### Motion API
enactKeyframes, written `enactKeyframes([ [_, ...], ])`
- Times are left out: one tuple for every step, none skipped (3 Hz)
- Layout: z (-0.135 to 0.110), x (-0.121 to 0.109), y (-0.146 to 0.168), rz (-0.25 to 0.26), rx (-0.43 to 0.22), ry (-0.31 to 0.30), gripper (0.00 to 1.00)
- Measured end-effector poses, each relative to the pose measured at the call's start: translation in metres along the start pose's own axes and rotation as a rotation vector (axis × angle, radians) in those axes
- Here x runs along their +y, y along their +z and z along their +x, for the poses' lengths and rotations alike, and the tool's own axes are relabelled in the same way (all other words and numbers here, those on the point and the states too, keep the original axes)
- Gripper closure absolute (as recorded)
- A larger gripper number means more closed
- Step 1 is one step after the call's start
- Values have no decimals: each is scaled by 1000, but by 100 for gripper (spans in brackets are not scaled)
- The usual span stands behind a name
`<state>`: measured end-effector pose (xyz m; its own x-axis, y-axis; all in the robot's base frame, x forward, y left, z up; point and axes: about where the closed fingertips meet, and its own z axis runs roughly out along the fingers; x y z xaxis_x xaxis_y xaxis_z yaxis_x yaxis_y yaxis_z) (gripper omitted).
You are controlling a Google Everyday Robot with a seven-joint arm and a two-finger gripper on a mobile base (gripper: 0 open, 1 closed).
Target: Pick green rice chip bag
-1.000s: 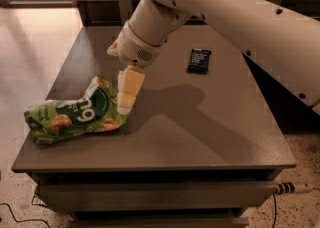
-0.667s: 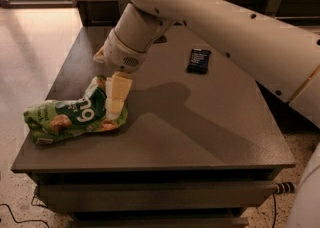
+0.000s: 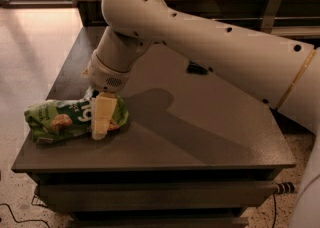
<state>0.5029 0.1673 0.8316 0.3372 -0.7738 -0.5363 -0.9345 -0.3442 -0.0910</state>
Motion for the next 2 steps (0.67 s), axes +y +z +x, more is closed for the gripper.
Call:
enactKeyframes([
  [1,5,24,-25,12,11,18],
  [0,5,23,-25,11,9,41],
])
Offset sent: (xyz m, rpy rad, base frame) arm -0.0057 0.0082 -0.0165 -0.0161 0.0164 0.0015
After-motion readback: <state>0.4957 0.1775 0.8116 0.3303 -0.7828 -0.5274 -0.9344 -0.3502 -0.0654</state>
